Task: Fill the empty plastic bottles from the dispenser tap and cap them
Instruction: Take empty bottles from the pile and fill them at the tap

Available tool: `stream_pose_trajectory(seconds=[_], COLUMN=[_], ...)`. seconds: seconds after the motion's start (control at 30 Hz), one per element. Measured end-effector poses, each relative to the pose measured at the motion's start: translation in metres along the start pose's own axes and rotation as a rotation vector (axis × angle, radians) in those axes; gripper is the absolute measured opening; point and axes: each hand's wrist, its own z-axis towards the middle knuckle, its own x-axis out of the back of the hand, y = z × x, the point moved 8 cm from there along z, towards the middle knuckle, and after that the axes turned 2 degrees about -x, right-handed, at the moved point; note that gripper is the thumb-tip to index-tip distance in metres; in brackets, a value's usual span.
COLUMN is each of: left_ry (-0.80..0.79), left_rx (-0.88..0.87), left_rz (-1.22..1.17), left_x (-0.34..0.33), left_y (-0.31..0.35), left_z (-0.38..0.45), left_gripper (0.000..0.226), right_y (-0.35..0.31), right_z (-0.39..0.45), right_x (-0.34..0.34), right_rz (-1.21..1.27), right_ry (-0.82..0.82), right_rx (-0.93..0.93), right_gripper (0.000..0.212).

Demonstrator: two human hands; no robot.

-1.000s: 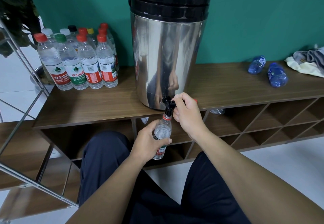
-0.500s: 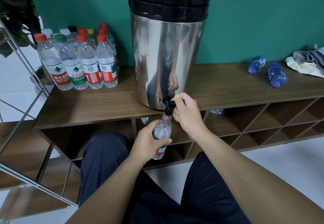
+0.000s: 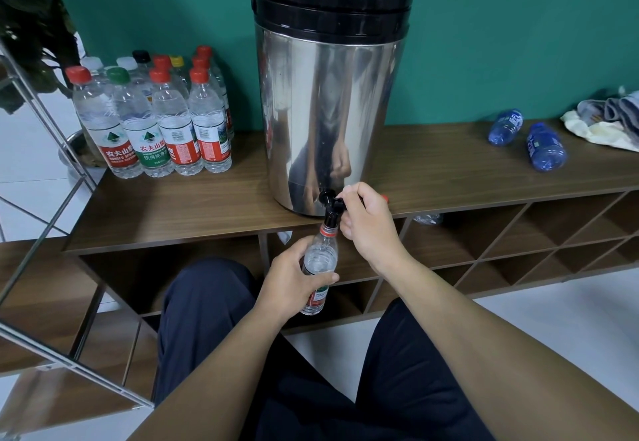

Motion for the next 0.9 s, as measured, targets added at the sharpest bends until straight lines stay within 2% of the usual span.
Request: stream_pose_trajectory(seconds=[0.2, 0.47, 0.9], left_ry=[0.002, 0.009, 0.004], left_rx=[-0.011, -0.003, 0.011], left_rz=[-0.010, 0.001, 0.008], left_x=[-0.0003, 0.0009, 0.0006], left_y=[-0.0021, -0.0011, -0.0033], left_z=[0.0024, 0.0006, 0.0015], left_gripper=[0.073, 0.074, 0.078], right_y=[-0.0009, 0.0020, 0.0018], right_z=[-0.0007, 0.0015, 0.0010], right_x=[-0.0019, -0.0017, -0.0020], right_rz=[0.019, 0.021, 0.020], right_ry=[-0.002, 0.000, -0.002], right_rx=[-0.003, 0.002, 0.005], right_gripper=[0.025, 0.035, 0.034])
